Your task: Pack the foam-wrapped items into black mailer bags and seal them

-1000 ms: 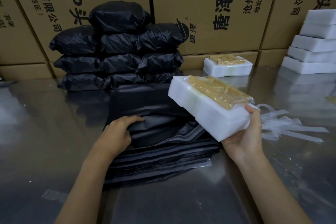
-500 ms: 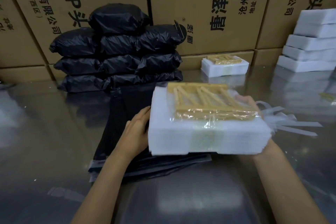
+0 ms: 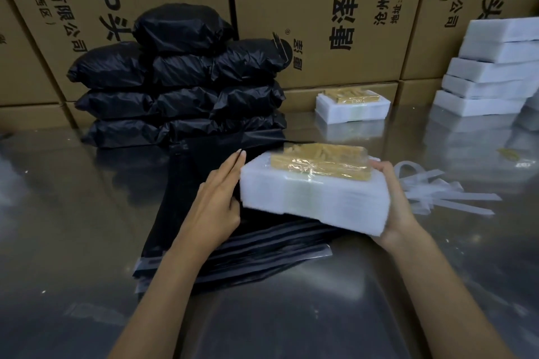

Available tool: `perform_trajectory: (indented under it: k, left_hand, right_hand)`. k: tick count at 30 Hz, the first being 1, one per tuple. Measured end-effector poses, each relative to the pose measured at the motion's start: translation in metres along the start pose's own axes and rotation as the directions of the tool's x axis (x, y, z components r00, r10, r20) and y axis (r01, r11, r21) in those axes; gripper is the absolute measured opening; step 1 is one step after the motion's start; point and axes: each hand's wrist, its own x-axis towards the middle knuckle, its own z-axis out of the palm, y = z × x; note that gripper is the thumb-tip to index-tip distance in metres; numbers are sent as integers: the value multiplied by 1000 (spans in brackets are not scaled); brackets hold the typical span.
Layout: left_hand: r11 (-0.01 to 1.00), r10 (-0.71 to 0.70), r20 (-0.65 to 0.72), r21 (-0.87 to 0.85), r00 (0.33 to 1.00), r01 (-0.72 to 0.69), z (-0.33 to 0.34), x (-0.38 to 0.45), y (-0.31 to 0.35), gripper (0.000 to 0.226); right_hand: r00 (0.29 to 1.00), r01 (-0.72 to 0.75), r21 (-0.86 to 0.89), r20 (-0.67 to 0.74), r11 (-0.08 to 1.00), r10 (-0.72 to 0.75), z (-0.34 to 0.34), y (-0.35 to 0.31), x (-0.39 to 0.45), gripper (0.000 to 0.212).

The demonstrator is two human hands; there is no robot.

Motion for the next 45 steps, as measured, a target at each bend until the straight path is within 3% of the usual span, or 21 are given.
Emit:
perform_trajectory:
  k: [6,11,15,17,19,21,23,25,26,29,32,35,37,40,42,45]
  left_hand:
    - [993,102,-95,65,990,-96,19,-1,17,92]
    - [989,148,-146,51,978,-142,31,-1,29,94]
    - [992,123,-217,1,968,-126,27,1,24,93]
    - [993,110,-250,-17,962,-118,22,1,20,88]
    - [994,78,-286,-54,955,-98,15,1,13,83]
    - [985,-19,-327,-168,945,-39,4,2,4,74]
    - [939,-151,-369,-343,917,16,-10,3,-3,57]
    - [898,-226,-389,-438,893,37,-23,3,-7,50]
    - [892,-240,-394,-450,887,42,-27,3,-7,49]
    - [891,-245,-390,-452,888,47,-37,7,-8,38]
    - [924,-194,-311,-377,930,67,-39,24,4,37]
    - [996,-64,-103,-60,993,58,-34,59,22,47]
    - [991,-96,53,102,994,90,-35,86,36,62]
    - [956,-134,129,277,983,94,-37,118,49,75]
    - [908,-103,107,417,989,50,-36,128,53,59]
    - [907,-76,79,418,994,36,-32,124,56,19]
  right_hand:
    - [990,43,-11,-130,999,-44,26,21,-1,49]
    - [1000,7,86,-12,996,-6,47,42,-5,56]
    - [986,-18,130,169,991,-4,47,50,-3,63]
    - [965,-23,32,262,999,14,45,49,-1,65]
    - [959,42,-217,284,975,22,44,47,-1,75]
    - [971,132,-533,240,836,0,43,49,-4,75]
    - [969,234,-802,238,550,-66,42,52,-6,51]
    - [945,328,-899,314,290,-95,38,59,-3,40]
    - [928,372,-909,364,186,-77,36,62,-1,43]
    - [894,448,-893,448,-43,13,30,68,5,82]
    - [894,442,-891,447,-105,-22,30,68,8,91]
    - [891,443,-892,449,-90,-70,32,67,10,84]
    - [896,435,-900,437,-44,-83,32,67,11,79]
    - [889,439,-897,441,-38,-124,34,66,11,76]
    - [887,440,-897,442,-45,-138,35,67,10,78]
    - [884,426,-902,431,-70,-178,36,70,9,85]
